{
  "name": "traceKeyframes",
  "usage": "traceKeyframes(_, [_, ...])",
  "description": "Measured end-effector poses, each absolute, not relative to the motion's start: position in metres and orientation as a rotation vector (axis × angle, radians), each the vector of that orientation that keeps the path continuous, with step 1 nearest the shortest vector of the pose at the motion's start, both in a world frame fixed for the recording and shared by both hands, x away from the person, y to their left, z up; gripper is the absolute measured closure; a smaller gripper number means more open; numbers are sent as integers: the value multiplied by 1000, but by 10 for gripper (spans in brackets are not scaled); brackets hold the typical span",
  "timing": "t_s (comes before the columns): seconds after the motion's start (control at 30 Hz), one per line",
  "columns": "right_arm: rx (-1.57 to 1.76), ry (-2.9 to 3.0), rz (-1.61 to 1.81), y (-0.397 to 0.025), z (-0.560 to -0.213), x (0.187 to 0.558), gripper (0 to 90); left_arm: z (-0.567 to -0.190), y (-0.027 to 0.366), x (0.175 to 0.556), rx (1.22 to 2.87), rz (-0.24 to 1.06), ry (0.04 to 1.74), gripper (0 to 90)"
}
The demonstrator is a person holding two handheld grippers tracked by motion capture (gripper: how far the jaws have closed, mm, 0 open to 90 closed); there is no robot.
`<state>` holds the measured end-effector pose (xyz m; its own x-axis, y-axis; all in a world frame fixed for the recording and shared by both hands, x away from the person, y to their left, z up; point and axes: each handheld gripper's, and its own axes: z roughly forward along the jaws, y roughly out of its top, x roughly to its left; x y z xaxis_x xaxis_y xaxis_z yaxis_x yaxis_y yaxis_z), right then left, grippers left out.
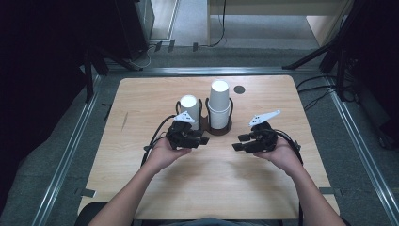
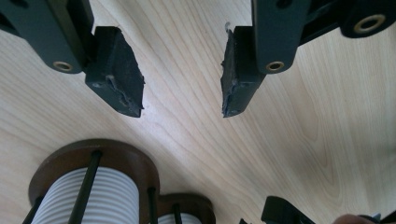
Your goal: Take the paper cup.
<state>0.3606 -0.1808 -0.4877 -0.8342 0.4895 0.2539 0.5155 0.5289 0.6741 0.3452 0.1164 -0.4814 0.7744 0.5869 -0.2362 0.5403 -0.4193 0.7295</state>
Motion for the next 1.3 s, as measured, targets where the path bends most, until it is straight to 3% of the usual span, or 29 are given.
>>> traceKeyframes(0.57, [-873, -2751, -1259, -184, -476, 368, 454, -483, 107, 347, 2109, 87, 835, 576])
traceKeyframes(0.77, [-905, -2763, -1244, -187, -474, 374, 421, -483, 103, 350, 2114, 40, 879, 739])
traceKeyframes(0.87, [-916, -2764, -1252, -188, -470, 375, 418, -482, 101, 350, 2109, 69, 877, 771])
traceKeyframes(1.3, [-977, -2809, -1287, -197, -439, 384, 384, -473, 94, 356, 2092, 75, 874, 797])
